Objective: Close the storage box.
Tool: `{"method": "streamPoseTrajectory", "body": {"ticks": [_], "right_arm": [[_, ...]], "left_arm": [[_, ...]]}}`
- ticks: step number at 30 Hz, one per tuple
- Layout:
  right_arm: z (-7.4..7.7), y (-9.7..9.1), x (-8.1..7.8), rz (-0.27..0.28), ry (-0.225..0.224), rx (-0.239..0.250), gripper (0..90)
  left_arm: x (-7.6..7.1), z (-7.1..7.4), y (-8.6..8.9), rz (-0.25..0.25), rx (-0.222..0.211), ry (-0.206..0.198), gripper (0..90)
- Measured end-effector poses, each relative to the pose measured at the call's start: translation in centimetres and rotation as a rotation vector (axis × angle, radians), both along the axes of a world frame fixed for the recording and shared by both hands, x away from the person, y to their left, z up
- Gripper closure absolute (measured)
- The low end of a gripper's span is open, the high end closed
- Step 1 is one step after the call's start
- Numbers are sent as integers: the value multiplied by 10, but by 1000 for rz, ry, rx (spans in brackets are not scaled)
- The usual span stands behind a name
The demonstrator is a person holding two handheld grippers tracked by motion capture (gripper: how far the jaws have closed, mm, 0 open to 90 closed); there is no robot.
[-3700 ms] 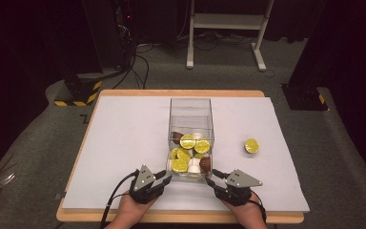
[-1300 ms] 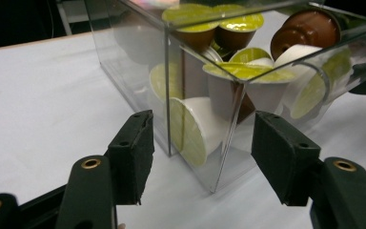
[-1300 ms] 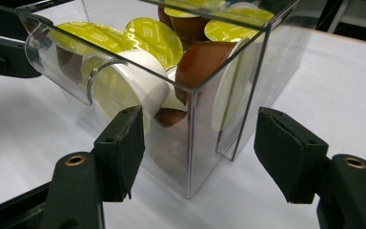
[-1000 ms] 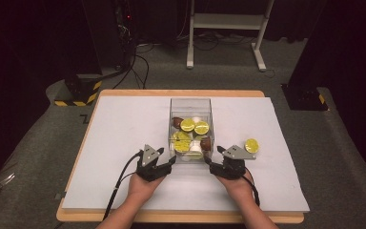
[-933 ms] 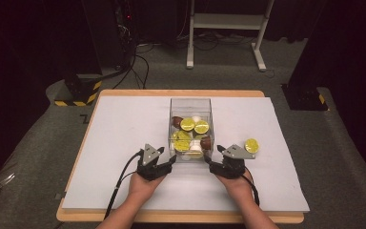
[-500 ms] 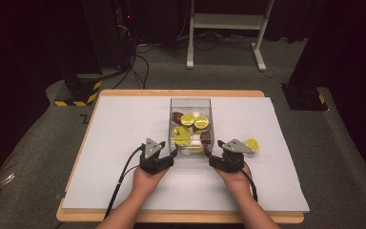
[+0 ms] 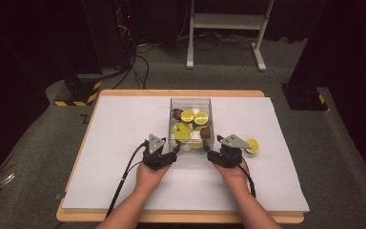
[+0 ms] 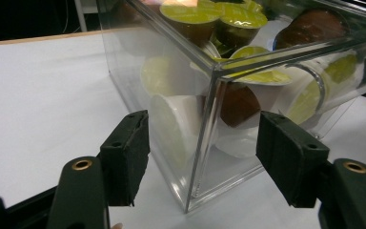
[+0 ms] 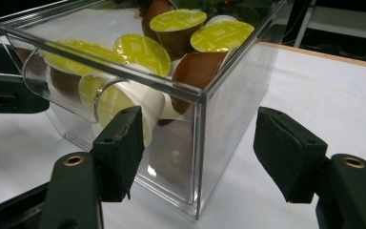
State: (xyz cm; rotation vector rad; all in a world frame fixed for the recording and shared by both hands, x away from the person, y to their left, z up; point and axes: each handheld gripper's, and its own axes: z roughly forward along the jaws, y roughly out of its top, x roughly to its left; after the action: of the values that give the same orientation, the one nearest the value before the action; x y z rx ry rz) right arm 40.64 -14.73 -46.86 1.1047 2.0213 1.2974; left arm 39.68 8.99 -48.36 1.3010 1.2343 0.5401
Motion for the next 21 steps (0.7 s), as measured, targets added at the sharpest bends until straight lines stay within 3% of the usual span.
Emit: {"method": "streamPoseTrajectory", "body": {"ticks": [10,13,17,21], "right_arm": [[0,2,6,-15,-6,-2,346],[1,2,8,-18,-4,-7,356],[2,0,13,-32,2,-2,364],[3,0,15,-40,3,-6,368]], "left_arm": [[6,0,-6,46,-18,25,362],[8,0,-5,70,-43,43,372],[11,4,-2,103,-69,34,388],[12,3,2,118,-63,39,406]]}}
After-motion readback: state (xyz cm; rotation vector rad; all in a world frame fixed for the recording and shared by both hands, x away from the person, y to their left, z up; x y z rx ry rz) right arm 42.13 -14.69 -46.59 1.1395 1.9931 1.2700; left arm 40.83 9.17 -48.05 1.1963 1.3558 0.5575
